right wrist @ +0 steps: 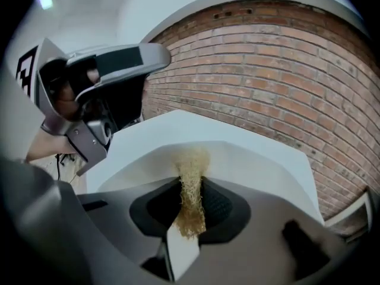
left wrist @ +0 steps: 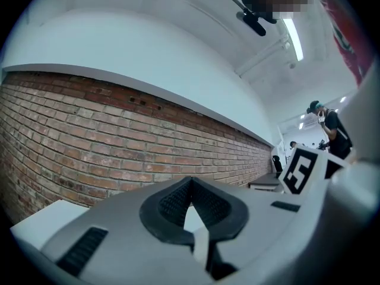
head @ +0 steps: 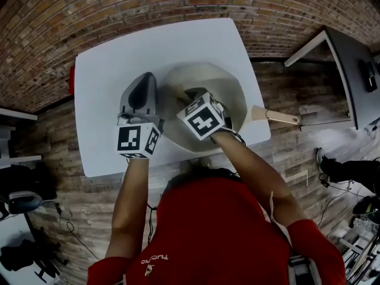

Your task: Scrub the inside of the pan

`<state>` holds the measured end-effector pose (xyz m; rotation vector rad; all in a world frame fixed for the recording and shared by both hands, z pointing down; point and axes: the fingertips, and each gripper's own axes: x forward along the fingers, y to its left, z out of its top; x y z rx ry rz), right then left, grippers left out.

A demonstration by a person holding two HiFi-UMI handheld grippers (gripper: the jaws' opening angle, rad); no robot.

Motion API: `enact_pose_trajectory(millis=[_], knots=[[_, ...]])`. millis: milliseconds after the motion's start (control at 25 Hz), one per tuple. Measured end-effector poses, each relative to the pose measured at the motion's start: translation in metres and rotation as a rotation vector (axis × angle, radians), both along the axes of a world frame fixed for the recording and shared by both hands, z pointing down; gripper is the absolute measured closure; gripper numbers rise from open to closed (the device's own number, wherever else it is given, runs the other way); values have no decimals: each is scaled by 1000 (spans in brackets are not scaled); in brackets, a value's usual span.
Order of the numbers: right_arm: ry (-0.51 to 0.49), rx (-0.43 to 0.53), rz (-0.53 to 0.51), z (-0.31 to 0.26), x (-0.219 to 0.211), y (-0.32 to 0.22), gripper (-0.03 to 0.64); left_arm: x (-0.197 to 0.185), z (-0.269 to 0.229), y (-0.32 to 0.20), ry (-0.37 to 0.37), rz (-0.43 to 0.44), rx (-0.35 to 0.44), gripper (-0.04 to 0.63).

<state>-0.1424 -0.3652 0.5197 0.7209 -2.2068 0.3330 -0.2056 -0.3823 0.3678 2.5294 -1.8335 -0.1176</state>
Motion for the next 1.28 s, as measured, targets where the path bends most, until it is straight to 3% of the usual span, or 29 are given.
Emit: enact_pose_trajectory(millis=[240,560,960,1080,1280], knots=[[74,-3,-95,17,-15,14,531,-1,3,7,-1,-2,-10,581],[170,1,-9,13,51,-1,531,5,2,8,4,13,-4,581],[328,77,-11,-1,111,-3,531,21,4,8,3,32,-10,581],[302,102,-88,-5,96,7,531,22,4,9,1,28,-9,581],[202,125,-357,-7,34,44,531,12,2,14,-7,0,-6,581]])
